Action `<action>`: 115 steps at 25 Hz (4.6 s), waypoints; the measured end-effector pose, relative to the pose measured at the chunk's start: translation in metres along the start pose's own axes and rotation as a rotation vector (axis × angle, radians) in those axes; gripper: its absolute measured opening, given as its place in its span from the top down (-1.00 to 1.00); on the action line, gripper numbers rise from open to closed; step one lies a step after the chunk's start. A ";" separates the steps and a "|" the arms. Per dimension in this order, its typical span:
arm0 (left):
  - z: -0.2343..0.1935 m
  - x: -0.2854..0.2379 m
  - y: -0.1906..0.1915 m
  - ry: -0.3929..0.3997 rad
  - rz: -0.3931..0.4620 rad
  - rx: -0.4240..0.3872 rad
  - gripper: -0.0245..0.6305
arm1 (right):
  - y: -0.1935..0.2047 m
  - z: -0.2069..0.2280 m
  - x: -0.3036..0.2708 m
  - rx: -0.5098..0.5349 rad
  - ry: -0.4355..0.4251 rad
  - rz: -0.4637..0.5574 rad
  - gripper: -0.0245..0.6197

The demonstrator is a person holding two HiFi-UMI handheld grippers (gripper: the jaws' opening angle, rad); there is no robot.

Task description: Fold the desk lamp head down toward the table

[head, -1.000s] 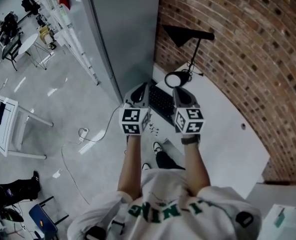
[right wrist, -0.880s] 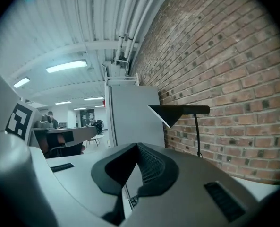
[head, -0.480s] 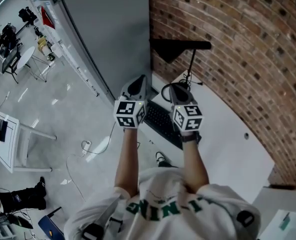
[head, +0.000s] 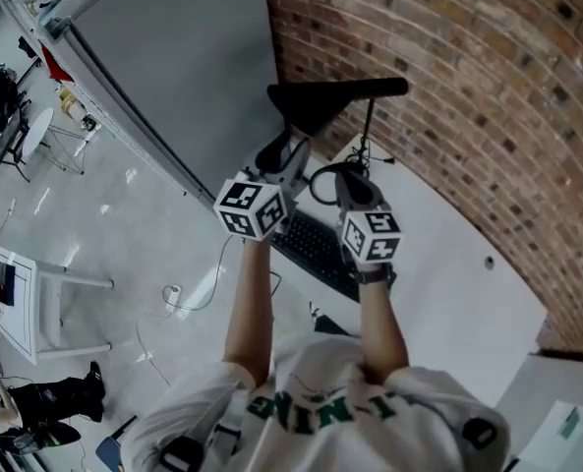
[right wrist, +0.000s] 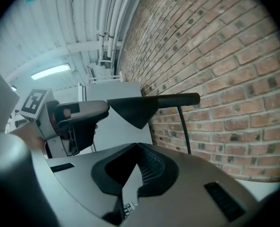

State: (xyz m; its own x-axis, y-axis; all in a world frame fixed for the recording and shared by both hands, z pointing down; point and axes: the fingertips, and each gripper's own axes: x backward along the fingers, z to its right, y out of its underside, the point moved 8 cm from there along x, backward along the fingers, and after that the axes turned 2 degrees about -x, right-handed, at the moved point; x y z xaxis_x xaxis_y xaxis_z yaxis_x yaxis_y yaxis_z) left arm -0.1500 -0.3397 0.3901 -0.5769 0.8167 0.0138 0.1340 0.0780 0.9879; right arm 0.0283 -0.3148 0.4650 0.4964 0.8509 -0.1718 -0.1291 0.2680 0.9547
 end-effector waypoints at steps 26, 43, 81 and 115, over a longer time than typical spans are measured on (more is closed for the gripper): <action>-0.010 -0.033 0.011 0.103 0.068 0.242 0.87 | 0.020 0.030 -0.015 -0.084 0.036 -0.015 0.91; -0.016 -0.035 0.059 0.135 0.091 0.435 0.88 | 0.028 0.053 0.000 -0.107 0.083 -0.028 0.91; -0.007 -0.080 0.177 0.368 0.321 0.925 0.86 | 0.043 0.078 -0.009 -0.106 0.084 -0.090 0.91; 0.009 -0.064 0.194 0.231 0.037 0.799 0.63 | 0.029 0.065 0.014 -0.119 0.085 -0.048 0.91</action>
State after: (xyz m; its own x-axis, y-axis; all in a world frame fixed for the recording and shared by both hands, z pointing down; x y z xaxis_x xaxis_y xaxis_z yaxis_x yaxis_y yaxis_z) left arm -0.0798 -0.3717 0.5790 -0.7004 0.6953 0.1613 0.6372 0.5073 0.5802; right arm 0.0875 -0.3248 0.5066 0.4309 0.8695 -0.2416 -0.2102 0.3571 0.9101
